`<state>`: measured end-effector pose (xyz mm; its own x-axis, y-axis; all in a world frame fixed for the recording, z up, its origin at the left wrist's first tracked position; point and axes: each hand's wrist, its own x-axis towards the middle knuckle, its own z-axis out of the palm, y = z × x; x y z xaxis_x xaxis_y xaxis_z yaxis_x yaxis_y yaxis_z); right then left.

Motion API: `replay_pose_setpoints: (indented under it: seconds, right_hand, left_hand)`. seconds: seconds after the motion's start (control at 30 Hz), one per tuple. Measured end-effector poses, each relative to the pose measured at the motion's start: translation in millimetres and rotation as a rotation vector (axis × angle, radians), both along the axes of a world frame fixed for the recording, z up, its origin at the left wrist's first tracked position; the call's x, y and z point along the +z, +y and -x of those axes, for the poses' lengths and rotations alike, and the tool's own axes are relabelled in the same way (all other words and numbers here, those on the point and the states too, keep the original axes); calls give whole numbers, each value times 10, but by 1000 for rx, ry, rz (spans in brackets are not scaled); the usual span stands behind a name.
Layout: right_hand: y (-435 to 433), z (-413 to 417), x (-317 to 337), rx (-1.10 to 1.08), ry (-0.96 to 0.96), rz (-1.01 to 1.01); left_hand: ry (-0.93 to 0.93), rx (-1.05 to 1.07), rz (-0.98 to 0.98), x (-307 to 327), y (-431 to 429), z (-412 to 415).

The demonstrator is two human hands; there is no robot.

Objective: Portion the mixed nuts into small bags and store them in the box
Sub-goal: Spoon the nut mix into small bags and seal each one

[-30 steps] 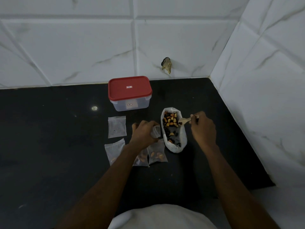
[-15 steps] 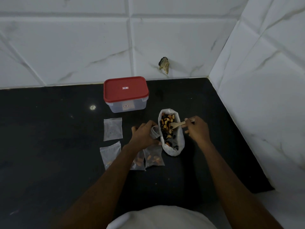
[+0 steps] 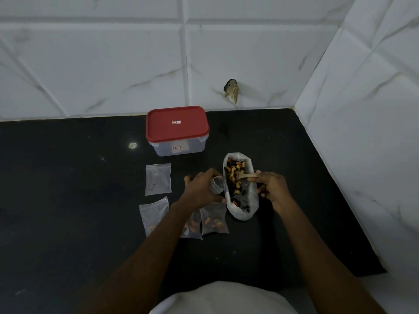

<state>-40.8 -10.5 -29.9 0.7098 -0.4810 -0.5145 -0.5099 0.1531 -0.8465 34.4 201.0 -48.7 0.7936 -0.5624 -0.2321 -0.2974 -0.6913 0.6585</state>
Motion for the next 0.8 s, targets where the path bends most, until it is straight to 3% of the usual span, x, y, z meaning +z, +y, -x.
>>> replay_pose_setpoints:
  seconds: [0.43,0.8]
  right_hand:
    - [10,228,252,-45,-91,-15]
    - [303,205,433,39,-111,6]
  left_hand:
    - [-71,68,67,43,35,48]
    - [-73,52,96,131,-16,73]
